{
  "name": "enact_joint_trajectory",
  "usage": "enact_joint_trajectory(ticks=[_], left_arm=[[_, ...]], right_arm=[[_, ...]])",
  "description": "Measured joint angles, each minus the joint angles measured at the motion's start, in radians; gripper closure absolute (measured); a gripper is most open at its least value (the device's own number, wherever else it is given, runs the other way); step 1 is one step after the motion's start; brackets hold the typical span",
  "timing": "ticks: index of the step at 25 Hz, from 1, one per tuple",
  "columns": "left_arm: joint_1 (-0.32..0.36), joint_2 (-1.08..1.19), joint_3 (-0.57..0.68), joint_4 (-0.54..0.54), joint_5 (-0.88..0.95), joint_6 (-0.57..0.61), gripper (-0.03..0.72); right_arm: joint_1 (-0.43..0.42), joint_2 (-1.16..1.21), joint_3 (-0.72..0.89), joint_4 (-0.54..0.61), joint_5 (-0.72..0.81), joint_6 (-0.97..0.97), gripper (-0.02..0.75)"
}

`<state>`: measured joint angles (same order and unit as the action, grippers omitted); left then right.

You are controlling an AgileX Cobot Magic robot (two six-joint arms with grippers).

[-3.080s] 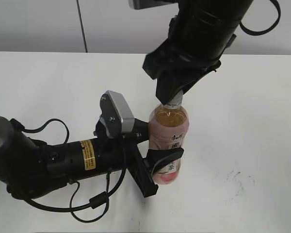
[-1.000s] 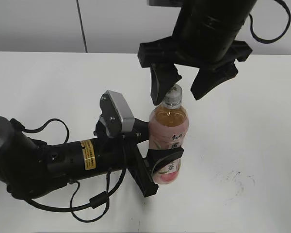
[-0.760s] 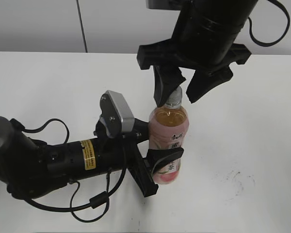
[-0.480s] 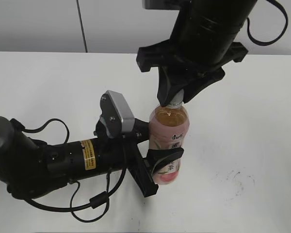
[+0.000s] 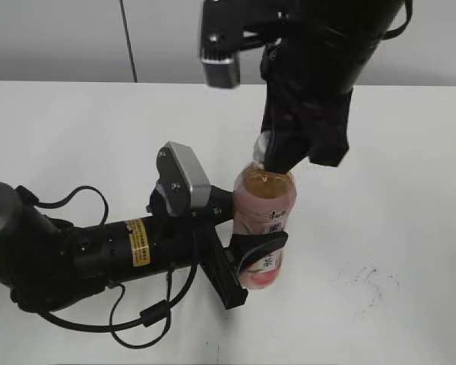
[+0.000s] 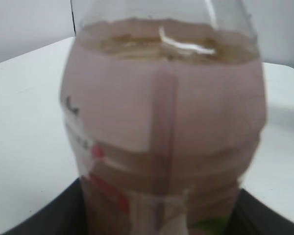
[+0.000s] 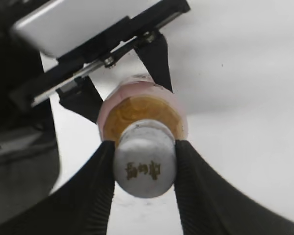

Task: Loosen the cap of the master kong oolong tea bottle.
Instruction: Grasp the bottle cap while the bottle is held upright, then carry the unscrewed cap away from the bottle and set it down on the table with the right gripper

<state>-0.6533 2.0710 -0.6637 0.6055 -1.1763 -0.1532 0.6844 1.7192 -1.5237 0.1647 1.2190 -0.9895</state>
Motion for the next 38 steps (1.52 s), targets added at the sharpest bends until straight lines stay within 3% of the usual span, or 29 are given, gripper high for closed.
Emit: enact_joint_trajectory(ticks=[4,12,15,19,24,27,32,38], left_arm=[[0.000,0.000,0.000,0.000,0.000,0.000,0.314],[0.000,0.000,0.000,0.003,-0.001,0.001,0.314],[0.000,0.001,0.000,0.002,-0.003,0.000,0.314],[0.000,0.001,0.000,-0.001,-0.002,0.000,0.314],[0.000,0.001,0.000,-0.001,-0.002,0.000,0.314],[0.000,0.001,0.000,-0.001,-0.002,0.000,0.314],[0.000,0.001,0.000,-0.001,-0.002,0.000,0.314],[0.000,0.001,0.000,-0.001,-0.002,0.000,0.314]], right_arm=[[0.000,0.000,0.000,-0.008,-0.002,-0.306,0.456],[0.000,-0.006,-0.001,0.003,-0.002,-0.363,0.456],[0.000,-0.020,-0.034,0.061,0.005,-0.332,0.460],[0.000,-0.082,-0.111,0.109,0.004,0.001,0.460],[-0.022,-0.108,-0.103,-0.197,0.005,0.660,0.460],[-0.084,-0.108,-0.029,-0.296,0.003,0.880,0.460],[-0.227,-0.108,0.231,-0.227,-0.027,0.989,0.461],[-0.288,-0.094,0.550,-0.116,-0.323,0.996,0.461]])
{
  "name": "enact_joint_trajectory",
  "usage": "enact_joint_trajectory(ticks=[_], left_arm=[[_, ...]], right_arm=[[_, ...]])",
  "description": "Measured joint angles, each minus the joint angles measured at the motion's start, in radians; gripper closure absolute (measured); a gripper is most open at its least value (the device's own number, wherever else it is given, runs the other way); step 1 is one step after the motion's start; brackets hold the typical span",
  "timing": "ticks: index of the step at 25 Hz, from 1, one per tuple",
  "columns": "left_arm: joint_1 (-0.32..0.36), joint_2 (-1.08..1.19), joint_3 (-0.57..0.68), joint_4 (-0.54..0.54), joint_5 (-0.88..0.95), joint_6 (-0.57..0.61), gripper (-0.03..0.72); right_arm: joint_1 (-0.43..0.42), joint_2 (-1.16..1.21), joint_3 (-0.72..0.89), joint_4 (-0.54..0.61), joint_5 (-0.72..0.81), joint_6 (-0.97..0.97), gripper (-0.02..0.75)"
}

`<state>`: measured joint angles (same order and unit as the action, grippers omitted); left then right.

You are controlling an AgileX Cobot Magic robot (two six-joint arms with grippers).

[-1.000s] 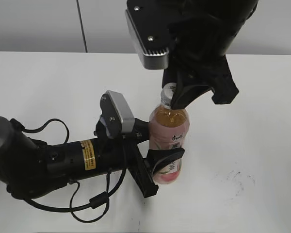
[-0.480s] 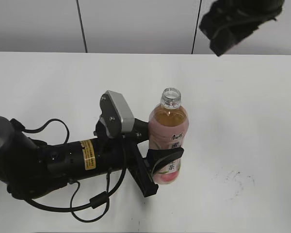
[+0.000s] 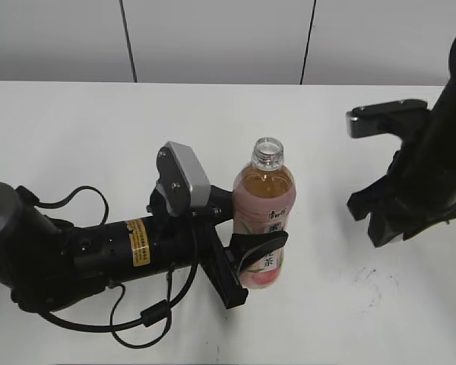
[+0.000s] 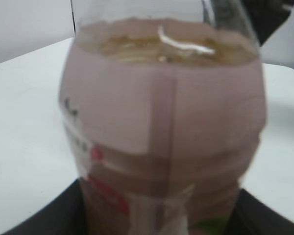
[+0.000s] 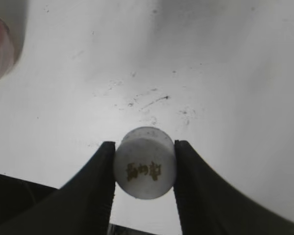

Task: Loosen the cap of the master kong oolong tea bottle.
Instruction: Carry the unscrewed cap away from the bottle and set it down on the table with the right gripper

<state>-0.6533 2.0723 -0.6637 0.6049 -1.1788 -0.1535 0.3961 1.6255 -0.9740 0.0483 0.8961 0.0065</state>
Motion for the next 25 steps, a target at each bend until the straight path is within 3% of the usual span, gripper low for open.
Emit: enact_joint_trajectory(ticks=[5,17,19,23,25], left_arm=[[0.000,0.000,0.000,0.000,0.000,0.000,0.314],[0.000,0.000,0.000,0.000,0.000,0.000,0.314],[0.000,0.000,0.000,0.000,0.000,0.000,0.314],[0.000,0.000,0.000,0.000,0.000,0.000,0.314],[0.000,0.000,0.000,0.000,0.000,0.000,0.314]], right_arm=[[0.000,0.088,0.072,0.026,-0.149,0.000,0.461],[0.000,0.262,0.077,0.050,-0.229,0.000,0.457],[0.000,0.262,0.077,0.058,-0.233,0.000,0.384],[0.000,0.262,0.077,0.062,-0.234,0.000,0.169],[0.000,0.262,0.077,0.062,-0.235,0.000,0.148]])
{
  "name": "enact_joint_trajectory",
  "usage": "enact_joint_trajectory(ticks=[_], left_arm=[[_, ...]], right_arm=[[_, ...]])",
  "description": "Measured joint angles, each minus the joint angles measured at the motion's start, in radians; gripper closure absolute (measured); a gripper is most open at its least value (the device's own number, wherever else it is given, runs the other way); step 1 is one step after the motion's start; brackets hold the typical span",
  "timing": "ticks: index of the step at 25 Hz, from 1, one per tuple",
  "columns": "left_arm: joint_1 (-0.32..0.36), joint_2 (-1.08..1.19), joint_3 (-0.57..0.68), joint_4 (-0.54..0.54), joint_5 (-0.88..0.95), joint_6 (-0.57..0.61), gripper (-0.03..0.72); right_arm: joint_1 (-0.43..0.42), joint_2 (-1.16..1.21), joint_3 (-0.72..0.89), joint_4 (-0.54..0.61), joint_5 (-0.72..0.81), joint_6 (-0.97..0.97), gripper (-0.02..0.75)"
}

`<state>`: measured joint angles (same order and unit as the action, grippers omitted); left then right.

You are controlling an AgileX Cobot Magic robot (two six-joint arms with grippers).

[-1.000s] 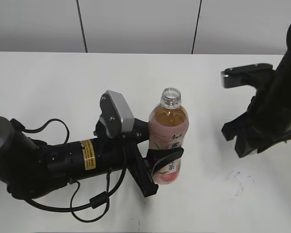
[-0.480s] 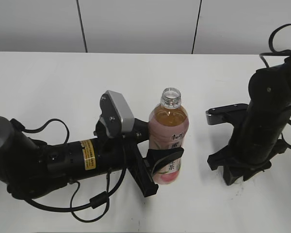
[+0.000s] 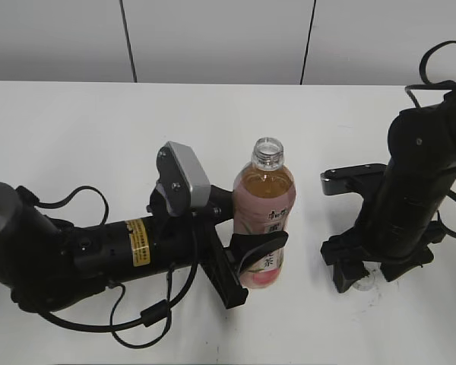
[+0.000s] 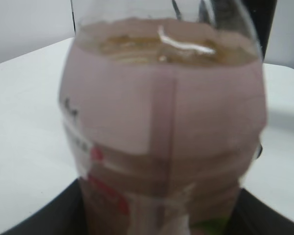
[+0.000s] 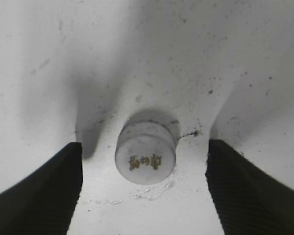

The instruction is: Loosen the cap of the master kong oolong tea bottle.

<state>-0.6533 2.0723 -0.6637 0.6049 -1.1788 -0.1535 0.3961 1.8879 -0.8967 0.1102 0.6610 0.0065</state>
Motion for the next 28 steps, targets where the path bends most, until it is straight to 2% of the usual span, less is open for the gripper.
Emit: enact_joint_trajectory(ticks=[6,9,16,28], left_arm=[[0.000,0.000,-0.001,-0.002,-0.012,0.000,0.221],[0.000,0.000,-0.001,-0.002,-0.020,0.000,0.198],[0.019,-0.002,0.042,-0.014,-0.025,0.000,0.190],[0.076,-0.134,0.226,-0.034,-0.023,0.000,0.190]], right_arm=[[0.000,-0.033,0.000,-0.001,0.004,0.000,0.153],[0.000,-0.077,0.000,-0.007,0.005,0.000,0.153],[0.000,-0.142,0.000,-0.018,0.016,0.000,0.153],[0.000,-0.198,0.000,-0.037,0.044,0.000,0.153]])
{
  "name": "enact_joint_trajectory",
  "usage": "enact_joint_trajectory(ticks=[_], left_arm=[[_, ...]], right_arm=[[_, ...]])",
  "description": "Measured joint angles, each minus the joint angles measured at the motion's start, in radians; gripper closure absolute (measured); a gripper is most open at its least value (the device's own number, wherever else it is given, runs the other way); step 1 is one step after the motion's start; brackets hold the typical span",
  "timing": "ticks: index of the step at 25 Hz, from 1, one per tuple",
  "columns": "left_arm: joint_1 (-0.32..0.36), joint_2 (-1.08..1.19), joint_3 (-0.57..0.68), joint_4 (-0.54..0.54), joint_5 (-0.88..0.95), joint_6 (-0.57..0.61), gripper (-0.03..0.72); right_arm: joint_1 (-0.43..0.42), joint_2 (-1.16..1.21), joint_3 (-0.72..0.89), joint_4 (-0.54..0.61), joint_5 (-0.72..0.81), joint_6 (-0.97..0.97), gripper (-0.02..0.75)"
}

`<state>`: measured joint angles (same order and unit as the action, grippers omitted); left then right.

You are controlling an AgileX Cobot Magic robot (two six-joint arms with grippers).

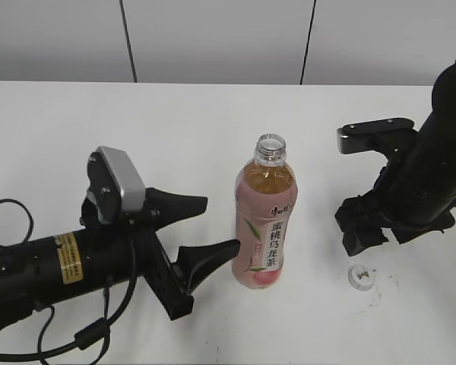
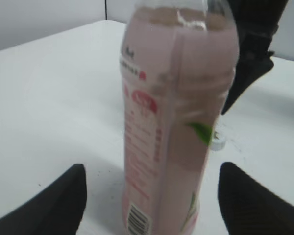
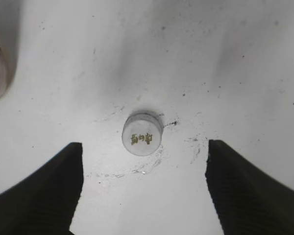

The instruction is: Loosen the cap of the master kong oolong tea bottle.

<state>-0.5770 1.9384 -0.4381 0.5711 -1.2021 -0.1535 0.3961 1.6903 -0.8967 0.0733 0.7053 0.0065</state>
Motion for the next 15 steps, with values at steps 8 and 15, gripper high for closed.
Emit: enact_joint_trajectory(ticks=[8,15], left_arm=[[0.025,-0.265,0.020,-0.207,0.058,-0.012,0.190],[0.225,-0.414,-0.115,-0.218,0.476,-0.233,0.190]], right_arm=[[0.000,-0.012,0.000,-0.004,0.005,-0.006,0.153],[0.000,-0.012,0.000,0.006,0.015,-0.006,0.153]])
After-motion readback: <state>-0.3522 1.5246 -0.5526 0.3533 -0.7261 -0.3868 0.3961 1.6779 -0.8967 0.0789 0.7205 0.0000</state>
